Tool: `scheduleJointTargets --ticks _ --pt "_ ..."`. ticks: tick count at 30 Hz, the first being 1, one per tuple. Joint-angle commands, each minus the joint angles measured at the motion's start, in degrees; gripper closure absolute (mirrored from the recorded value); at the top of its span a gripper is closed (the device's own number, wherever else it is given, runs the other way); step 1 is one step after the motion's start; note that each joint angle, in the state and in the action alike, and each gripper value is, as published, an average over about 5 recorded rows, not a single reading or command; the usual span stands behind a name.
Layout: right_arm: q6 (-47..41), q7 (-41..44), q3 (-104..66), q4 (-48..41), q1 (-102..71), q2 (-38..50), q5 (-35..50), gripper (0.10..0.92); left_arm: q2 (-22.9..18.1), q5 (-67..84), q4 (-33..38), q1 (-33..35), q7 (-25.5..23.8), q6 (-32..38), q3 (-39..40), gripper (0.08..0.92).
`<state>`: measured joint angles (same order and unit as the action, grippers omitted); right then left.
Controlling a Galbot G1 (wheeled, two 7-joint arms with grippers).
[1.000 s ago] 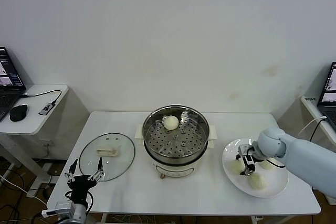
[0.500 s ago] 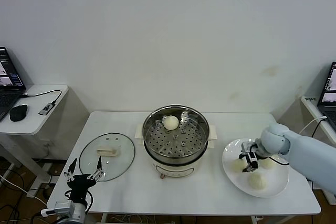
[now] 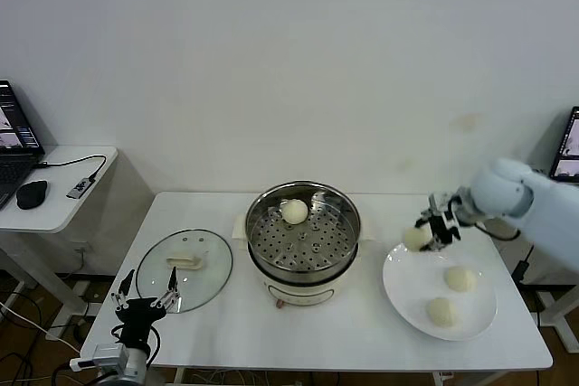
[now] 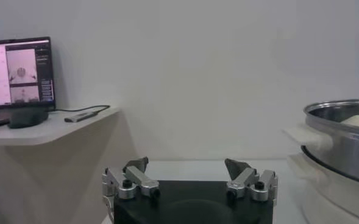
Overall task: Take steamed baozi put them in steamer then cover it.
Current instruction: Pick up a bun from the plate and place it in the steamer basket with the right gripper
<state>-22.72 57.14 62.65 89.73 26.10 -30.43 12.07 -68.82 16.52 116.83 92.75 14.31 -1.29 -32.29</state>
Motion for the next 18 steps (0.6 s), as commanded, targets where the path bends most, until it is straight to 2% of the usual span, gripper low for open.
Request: scheduleJointTargets --ticks 1,11,18 --pt "-5.52 -3.39 11.03 0.86 18.91 -11.12 14.89 0.471 0.01 0.01 0.05 -0.14 -0.03 -0.03 -0.07 0.177" --pt "-13.2 -10.72 12.19 -4.52 13.77 -30.79 24.26 0.465 -0.49 -0.11 -0.05 -0.46 -0.04 0.0 -0.69 0.177" --pt "-15.7 -13.06 12.15 -9.07 8.07 -38.94 24.8 0.465 -1.19 -0.19 -0.68 -0.97 -0.03 0.06 -0.55 0.177"
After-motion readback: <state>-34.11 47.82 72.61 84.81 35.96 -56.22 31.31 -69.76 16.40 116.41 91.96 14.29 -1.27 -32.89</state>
